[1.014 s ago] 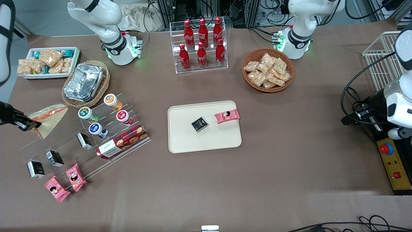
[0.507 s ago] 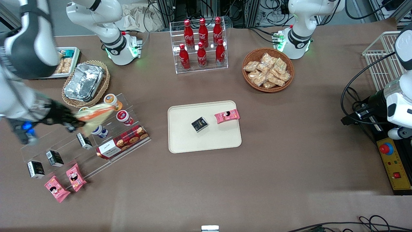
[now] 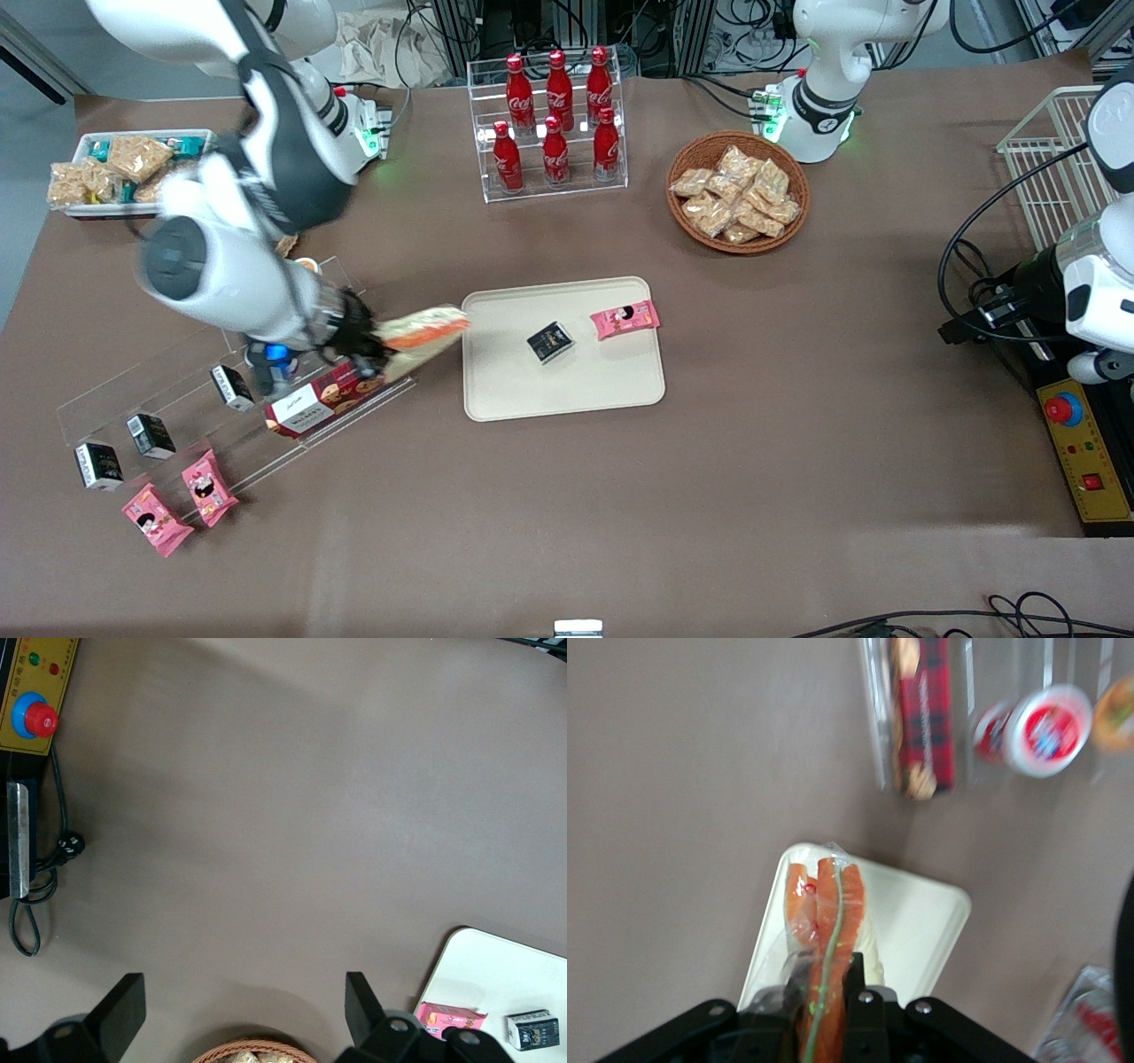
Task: Place sandwich on tray
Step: 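Carry the sandwich over the cream tray and lower it beside the black box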
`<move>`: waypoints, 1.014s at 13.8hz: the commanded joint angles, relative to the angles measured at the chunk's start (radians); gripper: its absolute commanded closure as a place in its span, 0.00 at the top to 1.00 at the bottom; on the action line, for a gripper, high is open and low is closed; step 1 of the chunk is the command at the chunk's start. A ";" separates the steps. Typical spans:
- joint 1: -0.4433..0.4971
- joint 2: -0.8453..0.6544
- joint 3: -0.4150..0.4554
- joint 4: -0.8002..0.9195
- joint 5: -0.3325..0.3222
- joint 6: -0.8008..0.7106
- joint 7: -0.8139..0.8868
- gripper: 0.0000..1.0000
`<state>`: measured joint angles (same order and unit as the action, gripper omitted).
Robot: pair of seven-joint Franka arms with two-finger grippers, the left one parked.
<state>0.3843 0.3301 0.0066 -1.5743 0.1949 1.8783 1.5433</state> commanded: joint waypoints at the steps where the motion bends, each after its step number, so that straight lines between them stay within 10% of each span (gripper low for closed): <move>1: 0.079 0.101 -0.013 0.030 0.020 0.094 0.142 0.00; 14: 0.225 0.360 -0.020 0.034 -0.057 0.436 0.448 0.00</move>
<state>0.5793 0.6610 -0.0036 -1.5716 0.1596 2.2869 1.9207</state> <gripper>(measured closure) 0.815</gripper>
